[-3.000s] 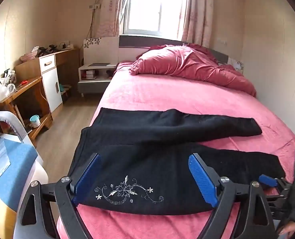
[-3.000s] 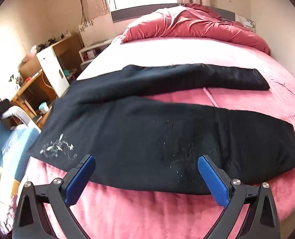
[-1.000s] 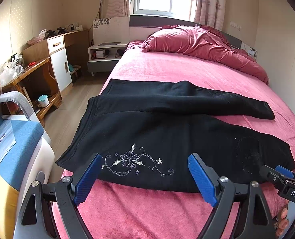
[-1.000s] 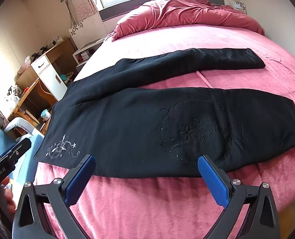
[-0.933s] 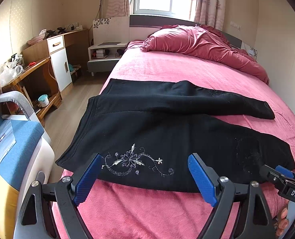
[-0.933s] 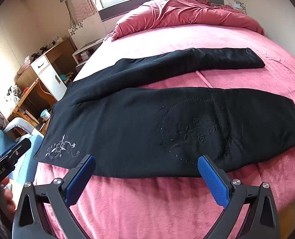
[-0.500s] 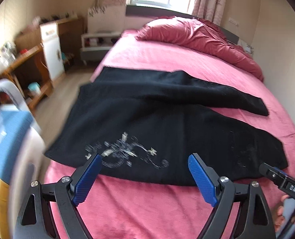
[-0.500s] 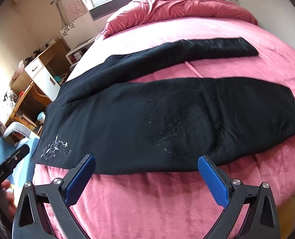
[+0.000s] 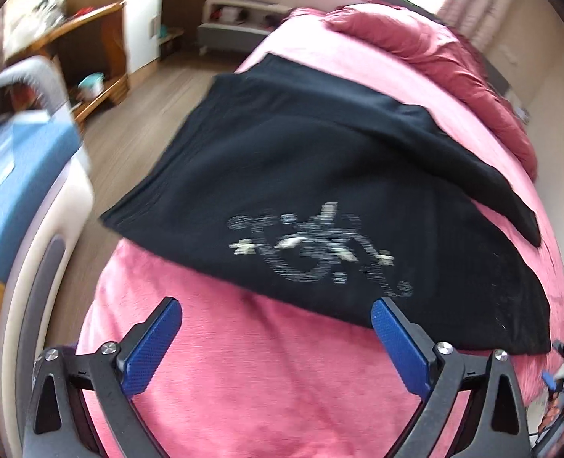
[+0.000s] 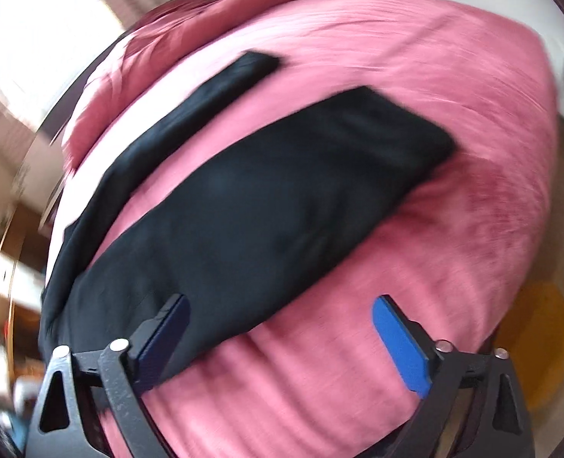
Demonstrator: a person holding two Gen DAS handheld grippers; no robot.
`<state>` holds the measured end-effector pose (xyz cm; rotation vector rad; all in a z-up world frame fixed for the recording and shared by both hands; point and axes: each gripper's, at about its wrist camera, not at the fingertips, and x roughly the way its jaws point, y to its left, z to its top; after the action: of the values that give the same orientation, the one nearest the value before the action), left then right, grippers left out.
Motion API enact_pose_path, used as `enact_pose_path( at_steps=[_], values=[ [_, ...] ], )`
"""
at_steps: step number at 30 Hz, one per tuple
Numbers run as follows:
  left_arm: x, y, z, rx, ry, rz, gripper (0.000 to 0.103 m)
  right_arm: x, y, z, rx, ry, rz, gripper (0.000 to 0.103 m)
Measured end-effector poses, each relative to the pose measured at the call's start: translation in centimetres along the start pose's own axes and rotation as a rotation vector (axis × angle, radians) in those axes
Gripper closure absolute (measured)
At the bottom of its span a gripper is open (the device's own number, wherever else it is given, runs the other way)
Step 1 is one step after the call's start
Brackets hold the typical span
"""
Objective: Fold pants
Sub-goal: 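Close the left gripper on the waistband while the right gripper grasps the waistband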
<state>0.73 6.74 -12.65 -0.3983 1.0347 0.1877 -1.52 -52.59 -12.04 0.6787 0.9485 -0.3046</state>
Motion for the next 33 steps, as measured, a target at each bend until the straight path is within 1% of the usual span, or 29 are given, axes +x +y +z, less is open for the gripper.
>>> enact_pose_path(
  at_steps=[1, 3, 5, 7, 10, 12, 14, 15, 16, 17, 18, 19, 20, 21, 22, 23, 24, 27, 31, 33],
  values=[
    [0.2, 0.7, 0.1, -0.019, 0.008, 0.013, 0.014, 0.3, -1.0, 0.6, 0.029, -0.003, -0.010, 0.011],
    [0.6, 2.1, 0.3, -0.053, 0.027, 0.033, 0.020, 1.0, -2.2, 1.6, 0.070, 0.000, -0.023, 0.017],
    [1.0, 3.5, 0.6, -0.091, 0.046, 0.032, 0.022, 1.7, -3.2, 2.5, 0.092, -0.005, -0.034, 0.019],
    [1.3, 4.6, 0.8, -0.130, 0.060, 0.019, 0.034, 2.4, -3.8, 3.1, 0.106, -0.008, -0.038, 0.021],
    [2.0, 5.9, 1.3, -0.180, 0.077, 0.008, 0.038, 3.5, -4.1, 3.8, 0.114, -0.004, -0.039, 0.021],
    [2.5, 6.3, 1.6, -0.214, 0.087, -0.009, 0.038, 4.2, -3.9, 4.0, 0.122, 0.004, -0.043, 0.021],
    [3.1, 6.5, 2.0, -0.223, 0.093, -0.009, 0.038, 4.7, -3.6, 4.2, 0.116, 0.006, -0.057, 0.021],
    [3.4, 6.6, 2.1, -0.229, 0.091, -0.012, 0.040, 4.8, -3.4, 4.1, 0.114, 0.007, -0.063, 0.021],
    [3.7, 6.6, 2.3, -0.235, 0.090, -0.011, 0.045, 5.0, -3.3, 4.3, 0.111, 0.006, -0.068, 0.023],
    [3.9, 6.7, 2.5, -0.245, 0.089, -0.012, 0.047, 5.2, -3.2, 4.4, 0.108, 0.004, -0.071, 0.029],
    [3.9, 6.7, 2.7, -0.249, 0.084, -0.020, 0.054, 5.4, -3.0, 4.7, 0.101, 0.001, -0.077, 0.039],
    [4.1, 6.6, 3.0, -0.247, 0.078, -0.020, 0.062, 5.4, -3.0, 4.8, 0.099, 0.000, -0.081, 0.043],
    [4.1, 6.6, 3.2, -0.242, 0.073, -0.014, 0.068, 5.5, -3.0, 4.9, 0.101, 0.000, -0.080, 0.050],
    [4.2, 6.6, 3.4, -0.240, 0.069, -0.007, 0.079, 5.5, -3.1, 5.1, 0.106, 0.000, -0.078, 0.056],
    [4.1, 6.5, 3.5, -0.239, 0.062, -0.004, 0.087, 5.6, -3.1, 5.3, 0.110, -0.001, -0.071, 0.060],
    [3.9, 6.4, 3.7, -0.236, 0.050, 0.000, 0.091, 5.5, -3.2, 5.5, 0.112, -0.002, -0.070, 0.066],
    [3.7, 6.4, 3.9, -0.233, 0.042, 0.002, 0.094, 5.5, -3.3, 5.8, 0.118, -0.003, -0.067, 0.074],
    [2.6, 6.2, 4.1, -0.224, 0.014, 0.005, 0.096, 4.6, -3.6, 6.4, 0.118, -0.027, -0.053, 0.083],
    [1.2, 6.2, 3.6, -0.211, -0.006, 0.015, 0.096, 3.5, -3.5, 6.6, 0.076, -0.044, -0.065, 0.091],
    [0.4, 6.4, 3.2, -0.205, -0.012, 0.017, 0.096, 3.1, -3.8, 6.4, 0.061, -0.049, -0.080, 0.092]
  ],
)
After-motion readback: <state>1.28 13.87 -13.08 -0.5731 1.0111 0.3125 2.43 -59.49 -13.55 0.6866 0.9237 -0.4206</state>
